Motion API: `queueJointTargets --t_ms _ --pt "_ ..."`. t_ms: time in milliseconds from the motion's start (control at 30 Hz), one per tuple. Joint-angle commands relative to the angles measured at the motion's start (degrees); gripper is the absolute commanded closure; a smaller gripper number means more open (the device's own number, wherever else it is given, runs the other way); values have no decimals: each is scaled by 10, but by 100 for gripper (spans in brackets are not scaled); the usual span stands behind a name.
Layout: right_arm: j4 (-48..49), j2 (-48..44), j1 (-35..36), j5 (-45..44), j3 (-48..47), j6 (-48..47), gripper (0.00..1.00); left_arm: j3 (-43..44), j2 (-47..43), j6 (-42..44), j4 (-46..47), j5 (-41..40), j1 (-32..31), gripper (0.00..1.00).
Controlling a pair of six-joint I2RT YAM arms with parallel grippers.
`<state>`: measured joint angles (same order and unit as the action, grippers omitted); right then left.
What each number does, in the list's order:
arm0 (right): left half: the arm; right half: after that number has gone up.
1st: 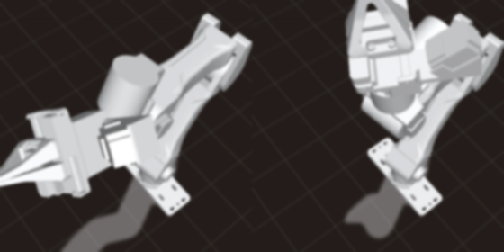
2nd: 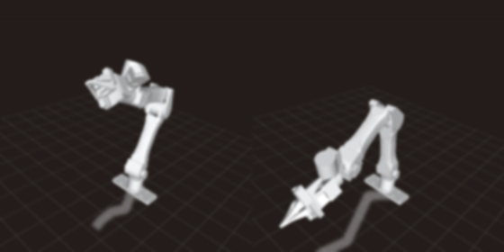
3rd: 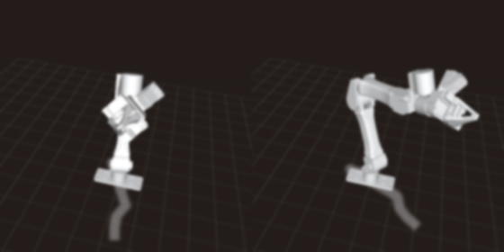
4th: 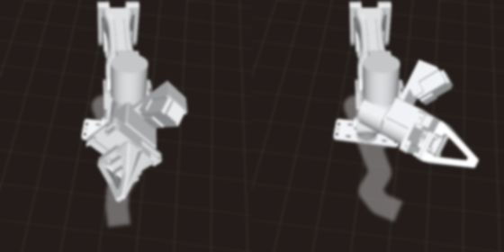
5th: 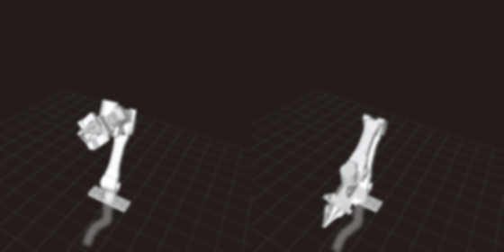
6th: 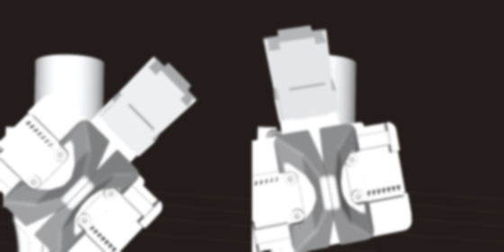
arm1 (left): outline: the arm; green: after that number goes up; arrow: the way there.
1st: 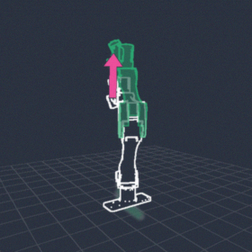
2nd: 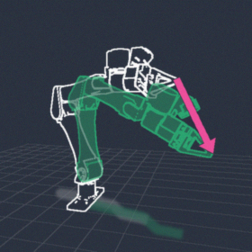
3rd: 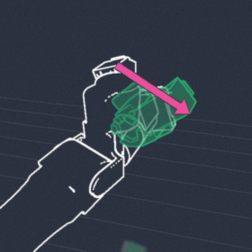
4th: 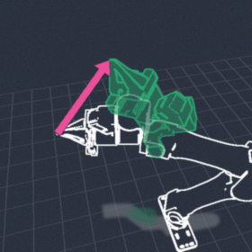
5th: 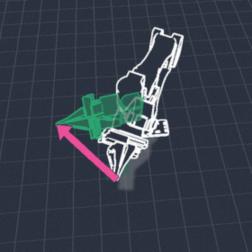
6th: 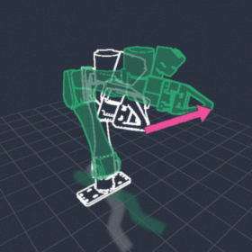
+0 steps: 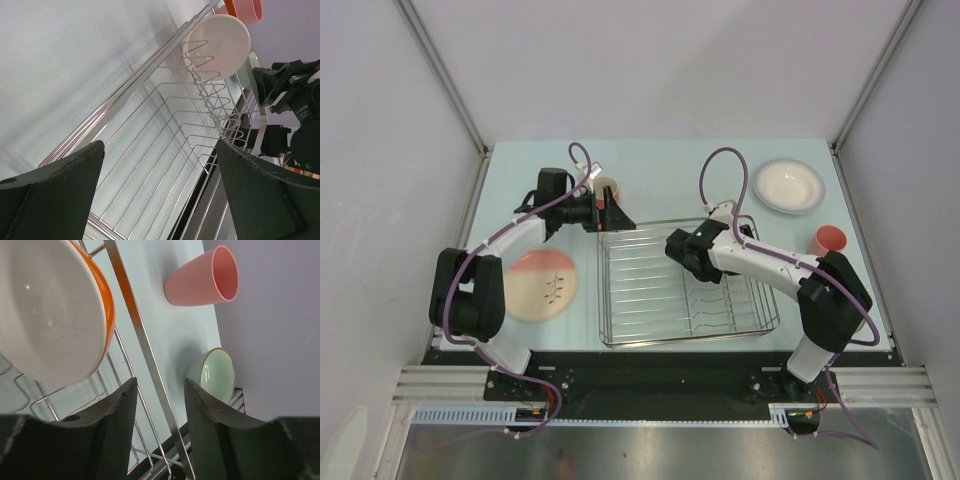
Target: Load the mixed dishes into the dish rack
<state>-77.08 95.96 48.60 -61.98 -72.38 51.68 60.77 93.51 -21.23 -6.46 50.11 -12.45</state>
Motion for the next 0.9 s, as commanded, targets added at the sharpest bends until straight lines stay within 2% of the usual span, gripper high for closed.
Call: queueJointTargets --t_ms 0,267,367,600,733,867 --pt "30 -29 -17 -2 4 -15 53 -6 1 -5 22 1 5 0" --pt "39 -54 36 42 -26 -61 51 -7 4 4 19 0 6 0" --pt "51 -66 41 63 -31 -71 48 -7 7 1 21 1 6 0" --pt "114 -62 -5 63 -13 -106 44 -9 4 -6 29 3 6 0" --pt "192 -62 -40 67 14 -149 44 -14 4 -6 32 3 6 1" --pt "222 -58 -60 64 22 -161 45 -13 4 -7 31 2 6 0"
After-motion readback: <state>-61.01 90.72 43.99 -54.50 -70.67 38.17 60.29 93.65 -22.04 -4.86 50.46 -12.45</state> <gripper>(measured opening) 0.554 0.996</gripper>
